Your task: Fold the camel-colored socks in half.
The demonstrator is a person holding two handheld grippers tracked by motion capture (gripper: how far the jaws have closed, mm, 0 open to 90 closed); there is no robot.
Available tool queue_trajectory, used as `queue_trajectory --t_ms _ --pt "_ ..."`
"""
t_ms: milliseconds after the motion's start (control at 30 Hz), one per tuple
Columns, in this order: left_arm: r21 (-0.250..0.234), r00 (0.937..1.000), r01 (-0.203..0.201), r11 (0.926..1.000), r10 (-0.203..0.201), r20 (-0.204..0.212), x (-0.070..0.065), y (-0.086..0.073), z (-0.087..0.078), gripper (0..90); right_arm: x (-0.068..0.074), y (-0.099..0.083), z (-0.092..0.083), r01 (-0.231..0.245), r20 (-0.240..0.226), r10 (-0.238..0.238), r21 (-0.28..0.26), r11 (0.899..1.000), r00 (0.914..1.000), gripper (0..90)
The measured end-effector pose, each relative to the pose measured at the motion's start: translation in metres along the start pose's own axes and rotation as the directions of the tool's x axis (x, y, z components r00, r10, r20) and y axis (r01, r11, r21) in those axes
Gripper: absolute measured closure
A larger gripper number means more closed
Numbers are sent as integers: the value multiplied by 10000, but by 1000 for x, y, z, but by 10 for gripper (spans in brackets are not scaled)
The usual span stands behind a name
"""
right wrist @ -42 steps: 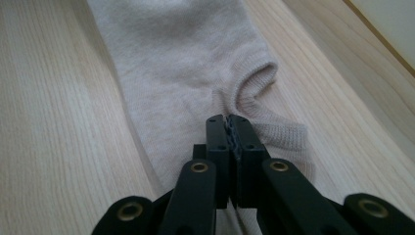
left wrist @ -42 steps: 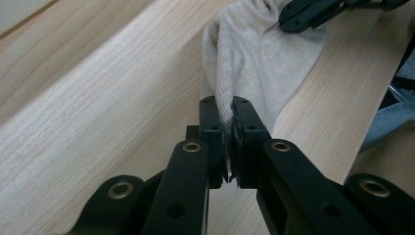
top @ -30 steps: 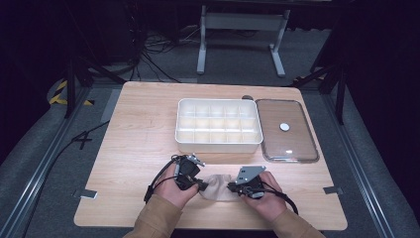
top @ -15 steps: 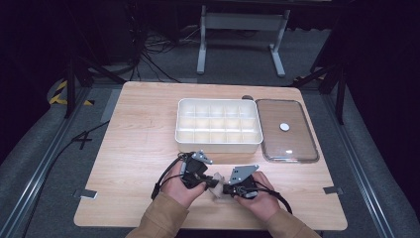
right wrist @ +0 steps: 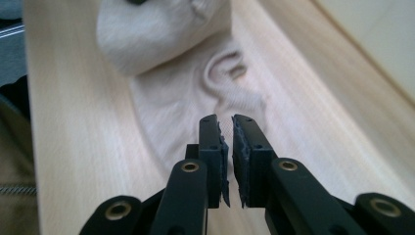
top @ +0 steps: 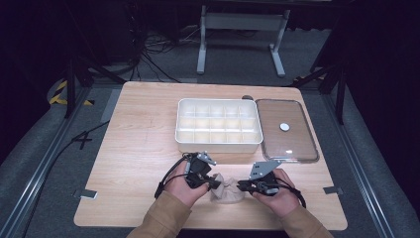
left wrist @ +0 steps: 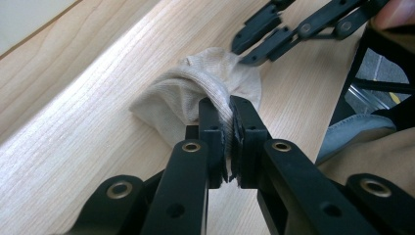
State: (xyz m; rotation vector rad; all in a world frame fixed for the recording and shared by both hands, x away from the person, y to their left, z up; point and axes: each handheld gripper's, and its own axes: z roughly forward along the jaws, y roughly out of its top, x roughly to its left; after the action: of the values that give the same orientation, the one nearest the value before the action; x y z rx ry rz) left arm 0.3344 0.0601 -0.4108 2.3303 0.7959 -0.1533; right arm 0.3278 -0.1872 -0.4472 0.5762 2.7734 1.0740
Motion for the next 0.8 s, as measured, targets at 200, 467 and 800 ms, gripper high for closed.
queue_trajectory --t_ms 200,467,800 --pt "-7 9999 -110 9999 110 56 -3 5 4 849 3 -5 14 165 -245 -150 620 9979 9996 840" --pt "26 9985 -430 9991 429 340 -9 15 19 849 3 -7 15 -12 -183 21 487 9988 9998 842" --pt "283 9972 -598 9978 585 467 -12 22 35 848 4 -10 15 -35 -178 39 225 9997 9998 839"
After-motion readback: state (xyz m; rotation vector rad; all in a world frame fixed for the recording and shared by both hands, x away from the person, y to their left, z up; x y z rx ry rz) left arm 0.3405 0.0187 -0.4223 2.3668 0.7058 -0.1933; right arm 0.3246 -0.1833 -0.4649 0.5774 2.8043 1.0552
